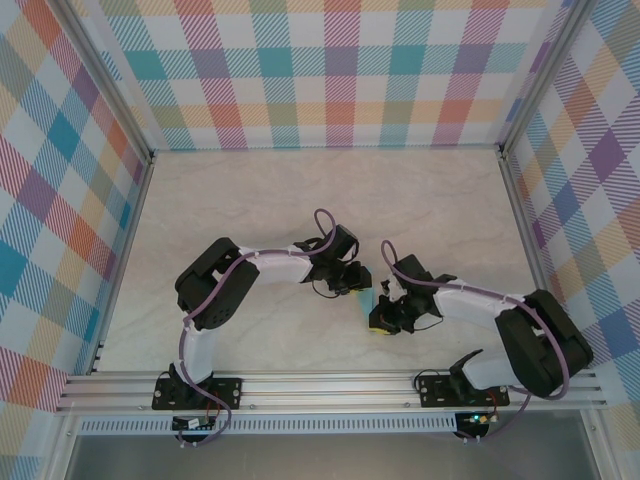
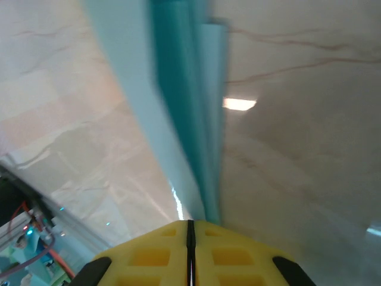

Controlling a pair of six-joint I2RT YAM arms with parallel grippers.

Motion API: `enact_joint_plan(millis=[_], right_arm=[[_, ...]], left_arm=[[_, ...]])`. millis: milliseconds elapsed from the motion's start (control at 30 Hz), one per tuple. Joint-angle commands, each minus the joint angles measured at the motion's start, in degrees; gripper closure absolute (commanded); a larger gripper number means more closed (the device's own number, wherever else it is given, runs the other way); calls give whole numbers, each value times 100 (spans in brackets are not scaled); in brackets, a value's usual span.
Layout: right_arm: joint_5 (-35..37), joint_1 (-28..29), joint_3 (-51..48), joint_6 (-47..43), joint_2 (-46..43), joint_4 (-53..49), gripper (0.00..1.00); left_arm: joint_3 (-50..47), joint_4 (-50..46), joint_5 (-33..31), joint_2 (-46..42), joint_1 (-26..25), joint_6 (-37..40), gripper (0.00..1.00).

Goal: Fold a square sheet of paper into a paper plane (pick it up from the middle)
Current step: Fold the wing for the fifth time at the center of the table.

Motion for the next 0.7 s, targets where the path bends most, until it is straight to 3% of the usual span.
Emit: enact_joint_plan(millis=[0,367,467,667], right_arm=[[414,9,-88,-44,195,-340,92],[352,8,243,-64,-815,-410,88],[94,5,454,34,-675,48,88],[453,3,671,172,-155,434,89]], left_arm=[[146,-232,9,150,-20,96,72],[157,-231,16,132,-21,99,72],[168,-223,33,141,-21,84,72],[207,-228,48,153,-20,99,72]])
